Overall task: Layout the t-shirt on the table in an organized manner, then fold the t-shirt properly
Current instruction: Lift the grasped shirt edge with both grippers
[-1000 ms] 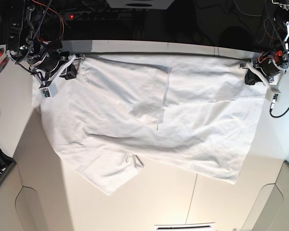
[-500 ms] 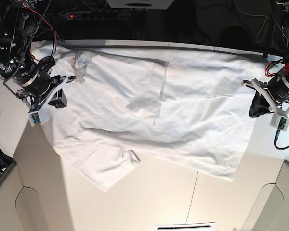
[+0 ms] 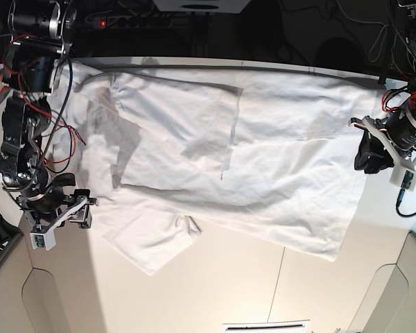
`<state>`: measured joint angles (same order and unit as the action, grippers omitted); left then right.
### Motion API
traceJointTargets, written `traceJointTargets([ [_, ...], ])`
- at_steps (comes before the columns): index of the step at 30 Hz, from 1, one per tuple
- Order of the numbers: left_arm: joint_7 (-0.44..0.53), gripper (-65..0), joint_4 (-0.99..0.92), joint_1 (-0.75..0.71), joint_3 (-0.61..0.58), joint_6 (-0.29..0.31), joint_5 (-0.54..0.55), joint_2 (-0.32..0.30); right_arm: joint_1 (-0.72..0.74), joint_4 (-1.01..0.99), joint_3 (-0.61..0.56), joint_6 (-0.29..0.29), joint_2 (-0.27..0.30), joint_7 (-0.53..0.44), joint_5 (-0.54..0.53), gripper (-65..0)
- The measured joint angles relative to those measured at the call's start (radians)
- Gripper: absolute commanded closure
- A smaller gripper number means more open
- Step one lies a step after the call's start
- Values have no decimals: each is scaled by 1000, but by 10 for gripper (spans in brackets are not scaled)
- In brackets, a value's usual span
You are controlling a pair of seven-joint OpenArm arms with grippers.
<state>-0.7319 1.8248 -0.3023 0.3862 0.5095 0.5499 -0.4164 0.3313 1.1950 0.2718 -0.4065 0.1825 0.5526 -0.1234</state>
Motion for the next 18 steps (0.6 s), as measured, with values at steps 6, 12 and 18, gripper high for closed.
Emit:
traceJointTargets([
  [6,0,-239,-6,0,0,0,-4,0,201,-381,3,-32,74,-29,-68,-373],
  [12,8,-239,-6,0,0,0,-3,1,297,-608,3,-106,101,-41,-77,-373],
  [18,26,-239,-6,0,0,0,-1,4,290,-716,3,-114,102,-122,-83,-373],
])
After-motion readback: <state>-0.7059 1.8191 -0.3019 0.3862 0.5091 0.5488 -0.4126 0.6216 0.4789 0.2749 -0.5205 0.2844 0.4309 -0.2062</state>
